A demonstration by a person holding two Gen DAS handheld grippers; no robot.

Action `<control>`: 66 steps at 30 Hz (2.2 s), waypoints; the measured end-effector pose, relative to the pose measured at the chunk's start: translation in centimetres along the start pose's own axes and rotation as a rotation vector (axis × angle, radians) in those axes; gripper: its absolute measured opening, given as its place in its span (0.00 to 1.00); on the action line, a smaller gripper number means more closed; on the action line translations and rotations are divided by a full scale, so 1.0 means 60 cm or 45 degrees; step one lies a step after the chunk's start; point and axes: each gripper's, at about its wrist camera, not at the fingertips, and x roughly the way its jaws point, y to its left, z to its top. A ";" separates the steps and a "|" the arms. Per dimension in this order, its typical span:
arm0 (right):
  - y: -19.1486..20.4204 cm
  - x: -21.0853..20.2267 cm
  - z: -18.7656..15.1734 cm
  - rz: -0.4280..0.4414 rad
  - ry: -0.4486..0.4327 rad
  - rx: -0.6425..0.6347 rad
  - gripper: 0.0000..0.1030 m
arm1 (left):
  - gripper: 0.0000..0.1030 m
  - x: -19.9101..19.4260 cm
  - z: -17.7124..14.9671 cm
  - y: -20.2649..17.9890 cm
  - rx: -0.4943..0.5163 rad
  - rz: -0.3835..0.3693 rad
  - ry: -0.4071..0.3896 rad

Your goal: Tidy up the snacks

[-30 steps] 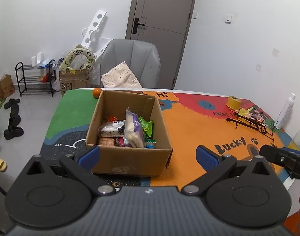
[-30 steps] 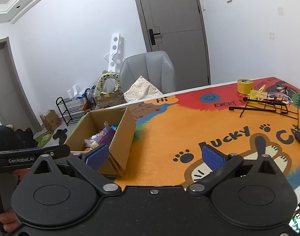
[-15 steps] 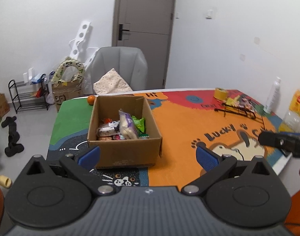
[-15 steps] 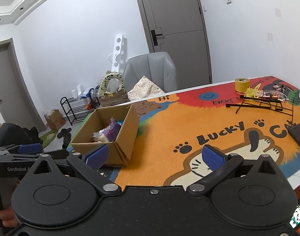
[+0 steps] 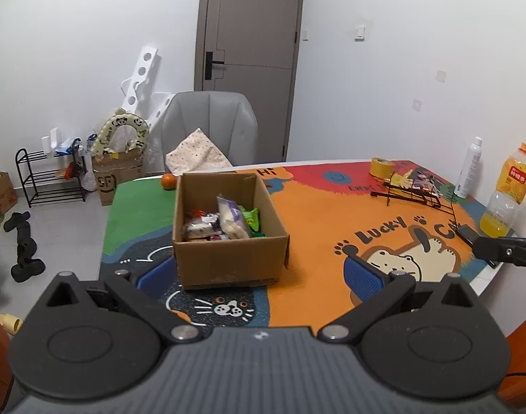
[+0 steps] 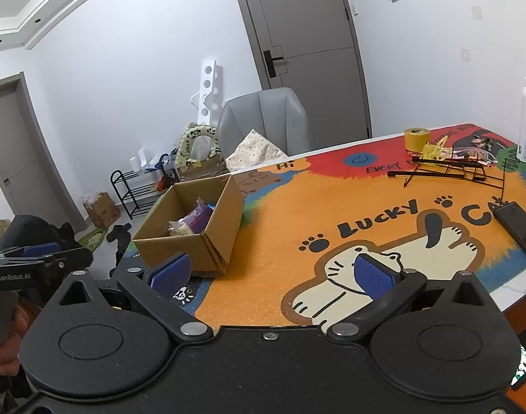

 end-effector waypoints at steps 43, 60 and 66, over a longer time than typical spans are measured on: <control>0.009 -0.003 -0.003 -0.001 0.012 -0.011 1.00 | 1.00 -0.005 -0.007 0.022 -0.025 0.006 0.011; 0.007 -0.002 -0.004 -0.002 0.015 -0.010 1.00 | 1.00 -0.006 -0.007 0.022 -0.025 0.007 0.015; 0.007 -0.001 -0.004 -0.004 0.018 -0.010 1.00 | 1.00 -0.006 -0.007 0.023 -0.024 0.007 0.017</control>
